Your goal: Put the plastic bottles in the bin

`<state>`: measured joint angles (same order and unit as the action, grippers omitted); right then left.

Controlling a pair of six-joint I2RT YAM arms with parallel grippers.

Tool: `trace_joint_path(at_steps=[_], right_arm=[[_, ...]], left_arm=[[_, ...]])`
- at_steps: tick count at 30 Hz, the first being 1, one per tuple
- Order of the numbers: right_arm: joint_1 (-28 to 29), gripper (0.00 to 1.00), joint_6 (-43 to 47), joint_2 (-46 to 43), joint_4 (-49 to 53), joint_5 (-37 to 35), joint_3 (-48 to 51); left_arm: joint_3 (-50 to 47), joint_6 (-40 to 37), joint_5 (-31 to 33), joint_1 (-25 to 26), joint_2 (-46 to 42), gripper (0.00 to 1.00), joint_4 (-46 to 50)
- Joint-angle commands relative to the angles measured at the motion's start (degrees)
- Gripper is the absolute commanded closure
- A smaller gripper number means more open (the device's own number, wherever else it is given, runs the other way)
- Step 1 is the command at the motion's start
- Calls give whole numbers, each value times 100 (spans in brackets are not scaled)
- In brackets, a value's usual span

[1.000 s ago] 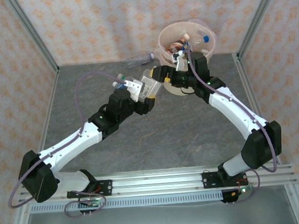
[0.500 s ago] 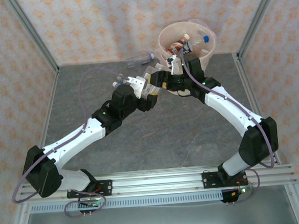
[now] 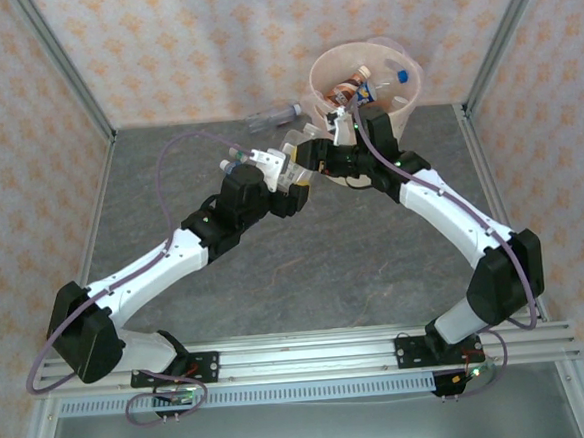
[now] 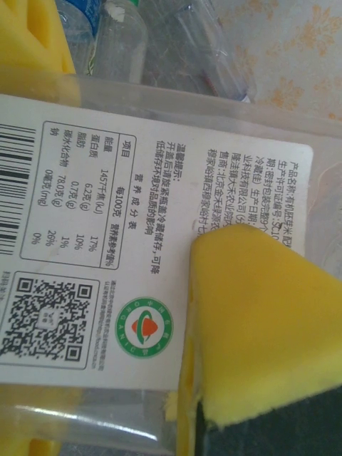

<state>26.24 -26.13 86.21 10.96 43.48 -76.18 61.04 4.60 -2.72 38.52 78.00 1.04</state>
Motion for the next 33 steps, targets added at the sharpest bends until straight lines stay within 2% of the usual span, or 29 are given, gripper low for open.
trace_joint_path(at_steps=[1, 3, 5, 8, 11, 15, 20, 28, 30, 33], right_arm=[[-4, 62, 339, -249, -196, -725, -98], [-4, 64, 573, -340, -135, -1080, -216], [-4, 64, 917, -397, 81, -1620, -455], [-13, 64, 1466, -415, 328, -2732, -929], [-95, 63, 1834, -333, 294, -3609, -1365], [-330, 61, 2063, -62, 242, -4032, -1995], [-737, 60, 2157, 335, 340, -4534, -2647], [-1381, 57, 2185, 1334, 1726, -4633, -3898], [-1500, 56, 2126, 1540, 2100, -4382, -4177], [-1660, 52, 2018, 1746, 2490, -3635, -4434]], left_arm=[[132, 165, -18, -15, -96, 24, 84], [-98, 321, -295, -100, -253, 8, -184], [-450, 568, -519, -197, -466, 1, -626], [-1061, 922, -525, -275, -828, 0, -1323], [-1540, 1206, -128, -302, -1156, 0, -1578], [-1900, 1445, 624, -336, -1517, 0, -1256], [-2189, 1626, 1140, -415, -1890, 0, -890], [-2346, 1667, 1421, -486, -2126, 0, -659], [-2346, 1675, 1439, -503, -2122, 0, -635], [-2335, 1687, 1458, -512, -2096, 0, -621]])
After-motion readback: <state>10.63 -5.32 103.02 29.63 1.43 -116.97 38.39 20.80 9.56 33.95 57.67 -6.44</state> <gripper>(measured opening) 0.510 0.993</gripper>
